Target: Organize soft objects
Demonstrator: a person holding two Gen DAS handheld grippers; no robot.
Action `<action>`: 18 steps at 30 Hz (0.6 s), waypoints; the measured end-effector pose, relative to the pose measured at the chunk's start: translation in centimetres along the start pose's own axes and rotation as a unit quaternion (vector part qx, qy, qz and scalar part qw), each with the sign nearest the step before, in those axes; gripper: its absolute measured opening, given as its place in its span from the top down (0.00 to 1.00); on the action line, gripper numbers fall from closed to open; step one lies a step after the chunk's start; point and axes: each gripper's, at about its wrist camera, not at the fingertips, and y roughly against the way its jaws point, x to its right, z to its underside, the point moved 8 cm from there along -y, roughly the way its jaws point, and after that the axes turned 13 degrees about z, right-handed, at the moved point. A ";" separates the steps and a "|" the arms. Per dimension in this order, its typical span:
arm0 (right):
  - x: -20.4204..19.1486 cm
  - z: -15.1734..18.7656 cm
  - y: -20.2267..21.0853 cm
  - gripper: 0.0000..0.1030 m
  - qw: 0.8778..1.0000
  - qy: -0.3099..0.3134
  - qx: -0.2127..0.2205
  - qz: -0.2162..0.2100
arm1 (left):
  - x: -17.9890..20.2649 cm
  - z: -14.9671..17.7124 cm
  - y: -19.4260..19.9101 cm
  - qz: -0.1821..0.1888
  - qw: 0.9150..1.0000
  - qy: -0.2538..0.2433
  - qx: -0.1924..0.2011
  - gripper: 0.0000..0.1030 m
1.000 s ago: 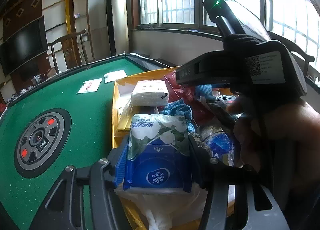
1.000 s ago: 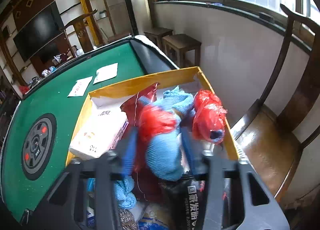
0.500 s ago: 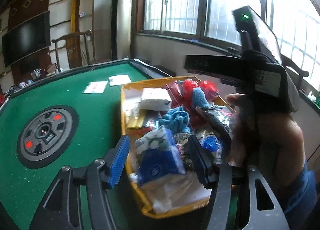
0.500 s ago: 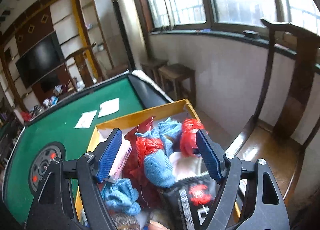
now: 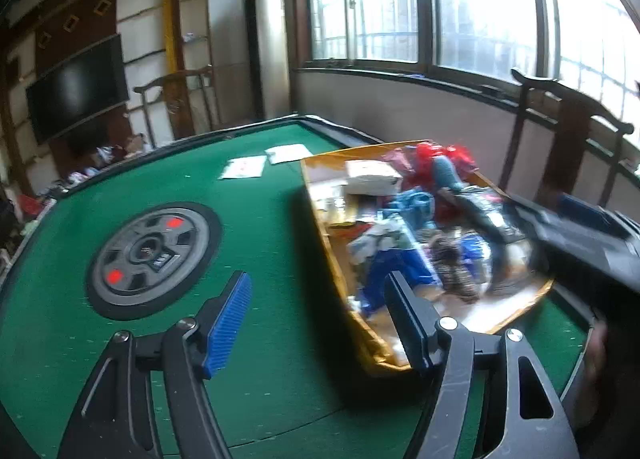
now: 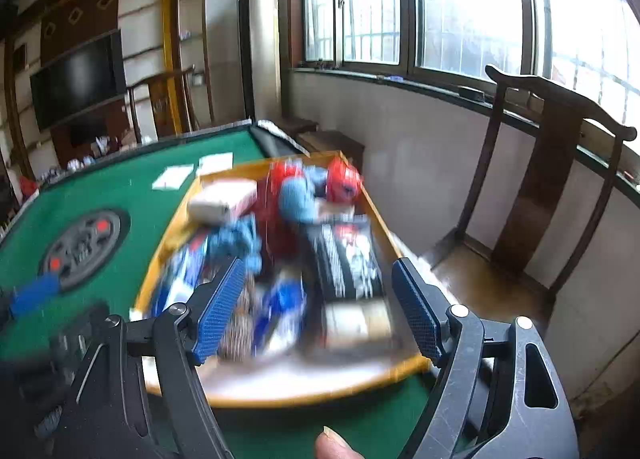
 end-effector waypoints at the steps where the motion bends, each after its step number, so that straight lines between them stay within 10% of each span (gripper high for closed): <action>1: -0.1 0.4 0.2 0.25 1.000 0.006 0.000 0.001 | -0.1 0.0 0.0 -0.007 1.000 -0.004 -0.004 0.31; 18: -1.5 2.0 2.9 0.25 0.999 0.039 0.006 -0.009 | -0.3 0.1 1.8 -0.016 0.999 -0.034 0.010 0.23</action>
